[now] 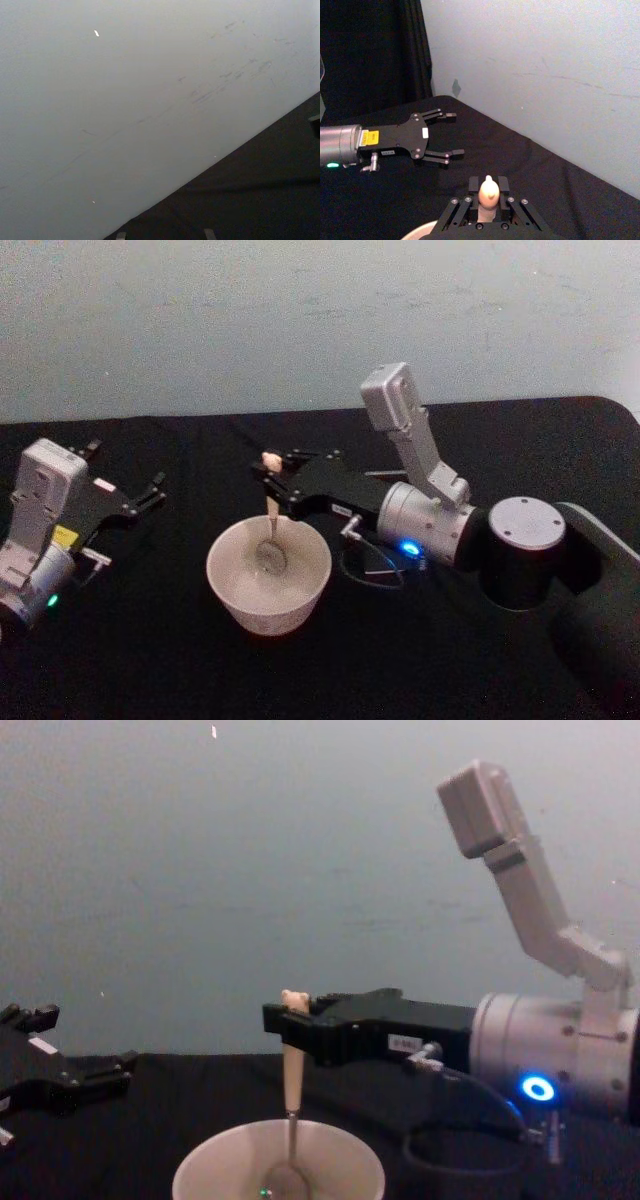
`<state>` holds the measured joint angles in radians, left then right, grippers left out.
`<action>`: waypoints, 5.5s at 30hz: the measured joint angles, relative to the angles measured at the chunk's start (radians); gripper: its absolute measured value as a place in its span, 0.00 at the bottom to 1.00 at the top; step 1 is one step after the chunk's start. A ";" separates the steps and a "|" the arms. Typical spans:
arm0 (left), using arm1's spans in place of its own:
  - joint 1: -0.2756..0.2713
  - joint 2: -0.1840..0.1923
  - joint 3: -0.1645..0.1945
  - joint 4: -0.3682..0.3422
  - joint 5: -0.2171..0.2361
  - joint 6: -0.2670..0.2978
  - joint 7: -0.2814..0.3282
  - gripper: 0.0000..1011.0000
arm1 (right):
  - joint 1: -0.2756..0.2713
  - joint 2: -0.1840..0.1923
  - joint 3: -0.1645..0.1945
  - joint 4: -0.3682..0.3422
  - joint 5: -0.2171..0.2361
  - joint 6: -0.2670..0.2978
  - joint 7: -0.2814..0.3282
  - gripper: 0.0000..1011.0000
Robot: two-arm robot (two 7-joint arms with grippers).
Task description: Pick up the stirring spoon with one hand, stir inside the cup, then place it back in its original position.
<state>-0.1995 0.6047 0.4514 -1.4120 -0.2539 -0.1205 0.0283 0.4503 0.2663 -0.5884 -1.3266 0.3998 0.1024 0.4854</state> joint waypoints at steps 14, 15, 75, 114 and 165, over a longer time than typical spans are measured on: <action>0.000 0.000 0.000 0.000 0.000 0.000 0.000 0.99 | -0.085 0.105 0.035 -0.120 0.027 -0.004 0.049 0.22; 0.000 0.000 0.000 0.000 0.000 0.000 0.000 0.99 | -0.090 0.111 0.037 -0.127 0.030 -0.003 0.052 0.22; 0.000 0.000 0.000 0.000 0.000 0.000 0.000 0.99 | -0.019 0.062 0.007 -0.042 -0.006 -0.012 0.027 0.22; 0.000 0.000 0.000 0.000 0.000 0.000 0.000 0.99 | -0.109 0.150 -0.032 -0.241 0.083 0.060 0.067 0.22; 0.000 0.000 0.000 0.000 0.000 0.000 0.000 0.99 | -0.148 0.214 0.004 -0.270 0.067 0.054 0.082 0.22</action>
<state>-0.1995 0.6047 0.4514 -1.4120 -0.2539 -0.1206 0.0283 0.3021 0.4798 -0.5845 -1.5965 0.4663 0.1561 0.5679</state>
